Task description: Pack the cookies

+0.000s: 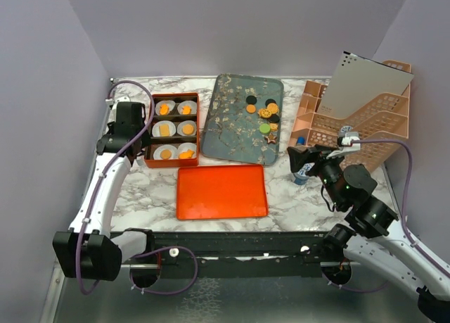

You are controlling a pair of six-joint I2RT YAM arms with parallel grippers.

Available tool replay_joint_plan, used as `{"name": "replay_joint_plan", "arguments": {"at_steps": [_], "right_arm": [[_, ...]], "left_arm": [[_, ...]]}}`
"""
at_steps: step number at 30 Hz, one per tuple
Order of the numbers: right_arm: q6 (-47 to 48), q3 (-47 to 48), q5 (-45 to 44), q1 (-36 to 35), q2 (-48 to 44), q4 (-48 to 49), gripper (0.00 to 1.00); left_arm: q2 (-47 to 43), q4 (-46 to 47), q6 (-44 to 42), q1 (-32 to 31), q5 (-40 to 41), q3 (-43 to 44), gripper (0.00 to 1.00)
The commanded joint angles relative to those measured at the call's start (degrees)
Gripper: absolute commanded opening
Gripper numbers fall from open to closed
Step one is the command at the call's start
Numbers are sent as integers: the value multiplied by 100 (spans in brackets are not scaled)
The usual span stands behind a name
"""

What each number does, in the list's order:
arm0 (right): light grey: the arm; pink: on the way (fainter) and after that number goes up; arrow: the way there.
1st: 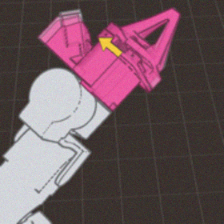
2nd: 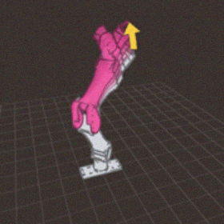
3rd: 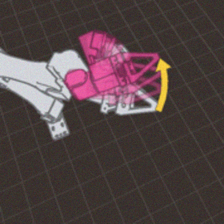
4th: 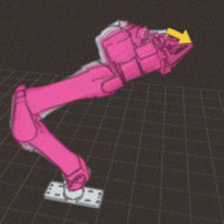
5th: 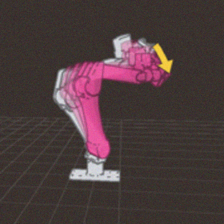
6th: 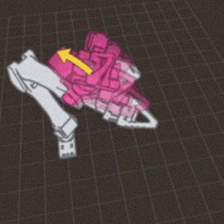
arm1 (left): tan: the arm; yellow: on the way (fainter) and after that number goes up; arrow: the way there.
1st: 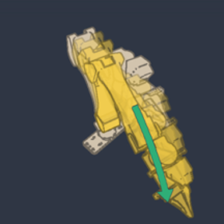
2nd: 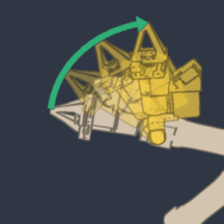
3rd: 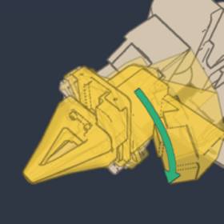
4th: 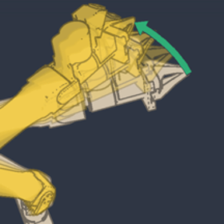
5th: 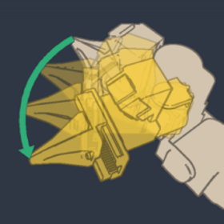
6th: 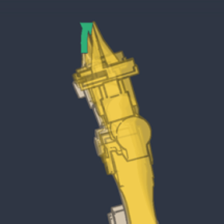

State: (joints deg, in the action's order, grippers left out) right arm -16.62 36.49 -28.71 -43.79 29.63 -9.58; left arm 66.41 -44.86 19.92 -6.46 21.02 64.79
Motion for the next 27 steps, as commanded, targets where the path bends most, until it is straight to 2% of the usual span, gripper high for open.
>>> {"name": "replay_joint_plan", "arguments": {"at_steps": [1,8,15,19,27], "right_arm": [[168,58,318,-7,-158,49,100],[246,-48,501,-7,-466,44,100],[273,-159,581,-7,-750,93,100],[282,-165,661,-7,-774,122,100],[326,-133,665,-11,-742,120,100]], "left_arm": [[-17,1289,116,423,575,-477,53],[233,2500,124,1107,552,-1590,55],[481,3113,108,1654,-232,-2282,57],[669,3051,95,1693,-289,-2420,57],[764,2823,766,1698,-555,-2807,62]]}}
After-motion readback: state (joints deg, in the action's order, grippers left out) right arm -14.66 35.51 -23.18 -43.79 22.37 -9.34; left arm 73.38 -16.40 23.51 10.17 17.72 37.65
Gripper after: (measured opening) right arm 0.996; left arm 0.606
